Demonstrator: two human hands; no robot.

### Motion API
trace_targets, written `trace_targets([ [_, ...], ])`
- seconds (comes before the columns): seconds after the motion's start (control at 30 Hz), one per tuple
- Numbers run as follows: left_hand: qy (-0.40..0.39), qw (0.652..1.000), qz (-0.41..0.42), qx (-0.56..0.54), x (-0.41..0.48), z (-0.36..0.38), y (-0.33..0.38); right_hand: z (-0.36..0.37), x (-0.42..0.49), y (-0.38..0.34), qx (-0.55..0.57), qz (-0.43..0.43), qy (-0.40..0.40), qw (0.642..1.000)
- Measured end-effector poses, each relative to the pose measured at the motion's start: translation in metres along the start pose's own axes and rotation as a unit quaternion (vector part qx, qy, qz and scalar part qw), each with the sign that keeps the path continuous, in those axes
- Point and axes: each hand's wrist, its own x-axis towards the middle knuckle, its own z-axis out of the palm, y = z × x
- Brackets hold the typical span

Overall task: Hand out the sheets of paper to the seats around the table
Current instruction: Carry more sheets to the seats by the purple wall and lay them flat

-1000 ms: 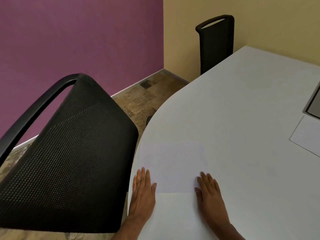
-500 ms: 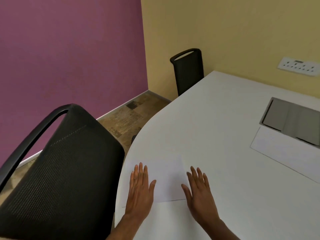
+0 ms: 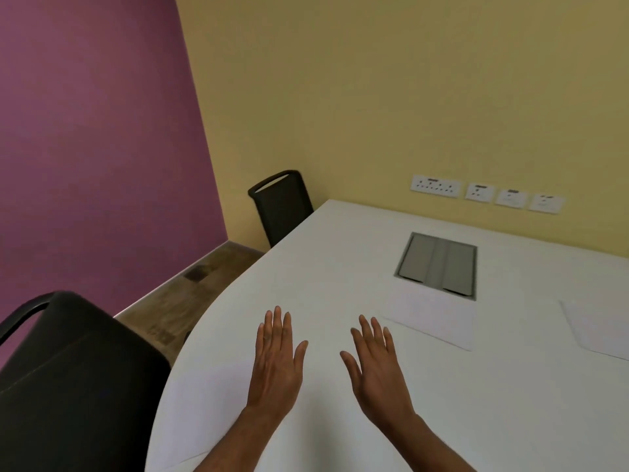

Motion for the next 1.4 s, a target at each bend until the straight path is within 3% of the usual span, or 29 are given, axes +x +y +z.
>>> trace_targets([
  [0.33,0.042,0.99,0.124,-0.049,0.051,-0.022,0.128,-0.117,0.009,0.045,-0.041,0.06,0.11,0.991],
  [0.73,0.04,0.957,0.273,-0.086,0.084,-0.001,0.183,-0.158,-0.012,0.074,-0.132,0.169,0.181,0.96],
  [1.4,-0.046,0.958,0.266,-0.097,0.095,0.136,0.209,-0.097,-0.044,0.211,-0.116,0.256,0.133,0.951],
])
